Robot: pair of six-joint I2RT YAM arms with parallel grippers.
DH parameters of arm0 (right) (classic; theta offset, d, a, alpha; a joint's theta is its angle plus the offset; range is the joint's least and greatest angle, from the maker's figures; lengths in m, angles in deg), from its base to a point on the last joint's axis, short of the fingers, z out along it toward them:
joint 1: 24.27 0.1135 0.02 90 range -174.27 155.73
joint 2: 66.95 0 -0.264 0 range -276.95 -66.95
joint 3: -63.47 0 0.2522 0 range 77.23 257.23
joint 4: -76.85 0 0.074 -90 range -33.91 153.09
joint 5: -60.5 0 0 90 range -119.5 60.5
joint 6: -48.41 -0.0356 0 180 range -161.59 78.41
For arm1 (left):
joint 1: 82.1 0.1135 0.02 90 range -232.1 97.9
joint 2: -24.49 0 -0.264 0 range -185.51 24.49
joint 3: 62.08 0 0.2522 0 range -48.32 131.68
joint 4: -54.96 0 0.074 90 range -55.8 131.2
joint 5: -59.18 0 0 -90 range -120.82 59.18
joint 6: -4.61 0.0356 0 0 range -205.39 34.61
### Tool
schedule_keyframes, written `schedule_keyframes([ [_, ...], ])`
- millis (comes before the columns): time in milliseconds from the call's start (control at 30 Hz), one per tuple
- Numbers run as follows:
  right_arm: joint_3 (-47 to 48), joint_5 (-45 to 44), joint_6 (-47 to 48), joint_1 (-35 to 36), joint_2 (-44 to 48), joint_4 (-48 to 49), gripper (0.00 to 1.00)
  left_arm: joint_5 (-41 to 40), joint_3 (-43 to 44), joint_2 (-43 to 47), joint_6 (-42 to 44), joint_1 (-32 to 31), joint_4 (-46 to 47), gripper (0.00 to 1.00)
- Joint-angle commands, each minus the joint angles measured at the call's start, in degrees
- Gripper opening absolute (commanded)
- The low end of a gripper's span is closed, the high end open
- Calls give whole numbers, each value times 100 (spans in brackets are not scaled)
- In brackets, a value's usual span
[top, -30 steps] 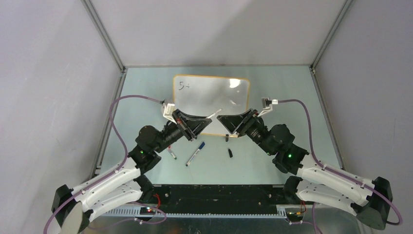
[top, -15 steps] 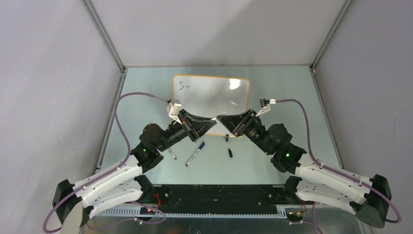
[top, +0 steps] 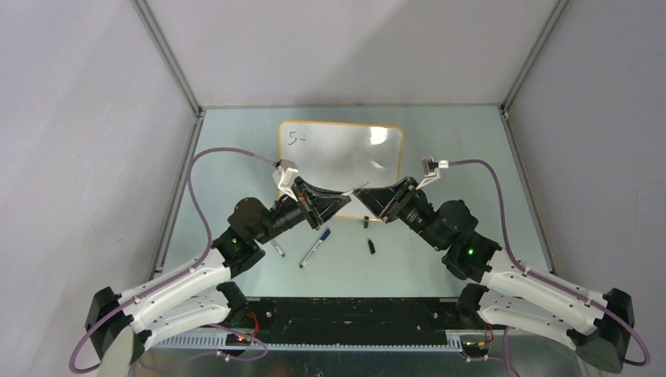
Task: Write a sentence on the whiteboard
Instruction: Pass from the left arm to the right
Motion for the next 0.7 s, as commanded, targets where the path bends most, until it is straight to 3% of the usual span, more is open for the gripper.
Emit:
schedule_keyframes([
  [0,271,30,-103,-84,78,162,36,129,70,-23,73,-88,139,0],
  [100,271,73,-264,-89,-6,282,49,150,51,-38,70,-86,210,0],
  [400,272,-7,-878,-94,-146,249,51,-2,-27,65,297,-149,327,0],
  [500,271,33,-939,-83,-201,416,48,63,-35,81,375,-159,332,0],
  [667,271,91,-991,-92,-238,561,31,157,-61,218,727,-165,115,0],
])
